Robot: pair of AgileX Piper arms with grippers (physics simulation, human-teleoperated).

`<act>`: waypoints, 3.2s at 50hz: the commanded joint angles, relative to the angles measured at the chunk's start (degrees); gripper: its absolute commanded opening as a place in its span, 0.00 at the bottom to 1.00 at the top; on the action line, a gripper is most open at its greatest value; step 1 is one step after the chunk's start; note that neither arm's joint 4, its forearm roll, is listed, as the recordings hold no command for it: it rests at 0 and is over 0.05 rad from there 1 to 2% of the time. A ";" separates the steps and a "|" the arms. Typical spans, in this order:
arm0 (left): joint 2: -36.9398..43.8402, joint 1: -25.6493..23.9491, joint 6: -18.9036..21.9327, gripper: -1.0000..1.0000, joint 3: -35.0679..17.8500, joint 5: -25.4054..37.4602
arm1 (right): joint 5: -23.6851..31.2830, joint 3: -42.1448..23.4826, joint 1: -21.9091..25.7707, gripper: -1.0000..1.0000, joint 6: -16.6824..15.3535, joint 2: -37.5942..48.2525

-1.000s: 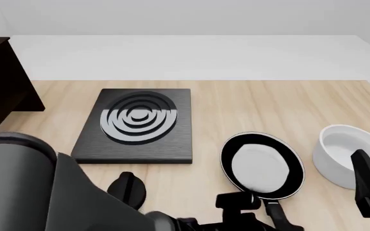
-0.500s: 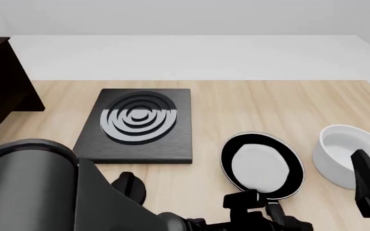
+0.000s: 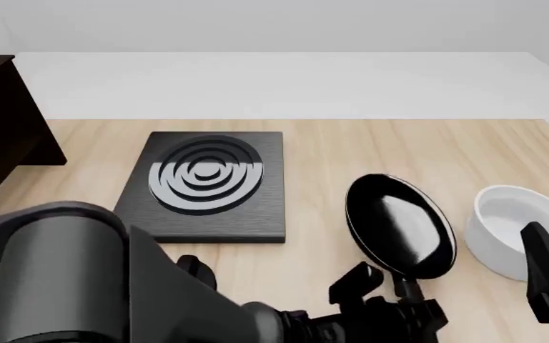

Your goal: Put the frying pan under the cabinet shelf.

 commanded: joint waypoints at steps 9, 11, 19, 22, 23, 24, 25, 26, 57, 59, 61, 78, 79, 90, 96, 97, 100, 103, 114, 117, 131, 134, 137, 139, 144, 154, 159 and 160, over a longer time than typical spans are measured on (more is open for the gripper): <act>2.99 5.73 8.41 0.00 3.04 -1.25 | 0.01 0.00 0.00 1.00 0.00 -0.02; 0.64 6.38 7.74 0.00 4.93 -2.15 | 0.01 0.00 -0.01 1.00 -0.01 -0.03; -6.96 8.86 7.43 0.00 9.29 -1.93 | 0.00 0.00 0.00 1.00 -0.01 -0.01; -11.44 9.72 7.61 0.00 11.47 -1.37 | -0.01 0.00 0.00 1.00 0.00 0.03; -12.48 9.64 7.30 0.00 12.34 -1.73 | -0.01 0.00 0.00 1.00 0.00 0.03; -13.57 9.70 7.11 0.00 13.00 -1.75 | 0.00 0.00 0.00 1.00 -0.02 -0.01; -14.21 10.05 7.32 0.00 13.12 -1.43 | 0.00 0.00 0.00 1.00 -0.01 -0.01; -14.77 10.20 7.31 0.00 13.39 -1.31 | 0.00 0.00 -0.01 1.00 0.00 -0.01; -41.74 14.48 1.13 0.00 23.04 1.66 | 0.00 0.00 -0.02 1.00 -0.02 -0.01; -43.24 16.08 1.02 0.00 23.35 2.36 | -0.01 0.00 0.02 1.00 0.00 0.02; -44.20 17.22 1.84 0.00 23.02 3.85 | 0.00 0.00 0.00 1.00 0.01 0.01; -47.39 25.62 -2.19 0.00 27.36 4.17 | 0.01 0.00 0.00 1.00 0.01 -0.02; -47.52 27.15 -2.65 0.00 28.05 4.24 | 0.01 0.00 0.00 1.00 -0.01 -0.02; -52.60 33.38 -4.88 0.00 31.84 4.80 | 0.00 0.00 0.00 1.00 0.00 0.01; -56.33 34.33 -7.09 0.00 35.00 4.49 | 0.00 0.00 0.01 1.00 -0.01 -0.01; -57.36 34.79 -7.18 0.00 35.40 4.87 | 0.00 0.00 0.00 1.00 -0.01 -0.01; -58.42 35.16 -9.17 0.00 36.80 4.65 | 0.00 0.00 -0.01 1.00 0.01 -0.01; -61.03 37.60 -10.45 0.00 38.39 5.15 | -0.01 0.00 0.01 1.00 -0.01 0.02; -60.73 40.24 -15.09 0.00 42.70 2.52 | 0.00 0.00 0.00 1.00 -0.02 0.00; -63.94 42.31 -14.45 0.00 43.47 4.33 | 0.00 0.00 0.01 1.00 -0.03 0.00; -63.89 44.27 -17.75 0.00 46.77 -0.62 | 0.01 0.00 -0.01 1.00 -0.01 -0.03; -59.43 43.42 -22.17 0.00 48.97 -8.18 | 0.01 0.00 -0.01 1.00 -0.04 -0.03; -60.41 45.06 -21.59 0.00 49.63 -8.25 | 0.01 0.00 -0.01 1.00 0.00 -0.04; -60.57 45.48 -21.44 0.00 49.85 -7.04 | -0.01 0.00 0.01 1.00 0.01 0.02; -60.30 47.18 -22.76 0.00 50.55 -8.79 | 0.00 0.00 -0.02 1.00 -0.01 0.01; -56.04 52.11 -25.86 0.00 52.74 -15.06 | 0.00 0.00 0.00 1.00 -0.02 -0.01; -58.23 54.25 -24.90 0.00 52.97 -12.82 | 0.00 0.00 0.00 1.00 -0.01 -0.01; -58.20 54.25 -24.90 0.00 52.98 -12.86 | 0.00 0.00 0.00 1.00 -0.01 -0.01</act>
